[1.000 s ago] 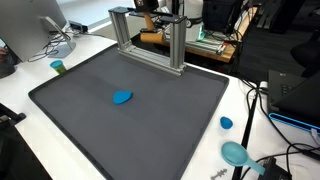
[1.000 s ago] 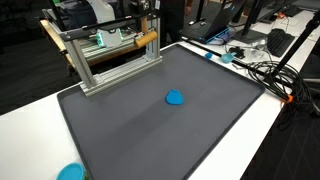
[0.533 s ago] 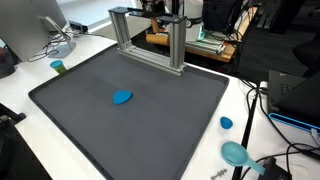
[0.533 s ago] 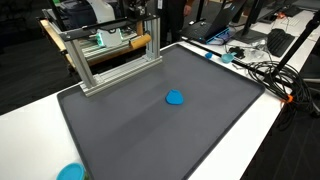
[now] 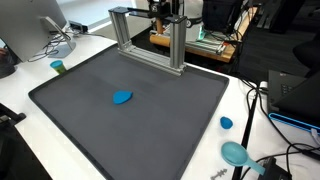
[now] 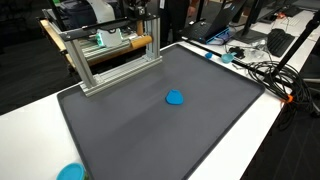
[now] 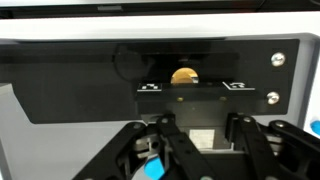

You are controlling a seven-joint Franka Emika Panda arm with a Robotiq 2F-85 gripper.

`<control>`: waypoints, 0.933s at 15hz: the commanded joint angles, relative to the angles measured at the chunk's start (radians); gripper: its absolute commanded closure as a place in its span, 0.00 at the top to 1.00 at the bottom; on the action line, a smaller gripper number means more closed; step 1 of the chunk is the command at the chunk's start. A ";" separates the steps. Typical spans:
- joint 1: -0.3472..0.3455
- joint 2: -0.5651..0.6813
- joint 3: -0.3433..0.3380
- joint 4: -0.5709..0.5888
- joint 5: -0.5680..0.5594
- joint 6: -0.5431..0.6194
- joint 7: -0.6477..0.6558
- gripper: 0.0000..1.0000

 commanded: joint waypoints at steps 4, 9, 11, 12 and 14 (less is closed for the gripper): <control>0.017 -0.108 0.015 -0.087 0.032 0.012 0.080 0.22; 0.027 -0.141 -0.005 -0.109 0.037 -0.006 0.013 0.22; 0.035 -0.145 -0.017 -0.114 0.047 -0.021 -0.027 0.22; 0.041 -0.145 -0.022 -0.114 0.047 -0.030 -0.055 0.72; 0.045 -0.145 -0.023 -0.112 0.052 -0.026 -0.078 0.79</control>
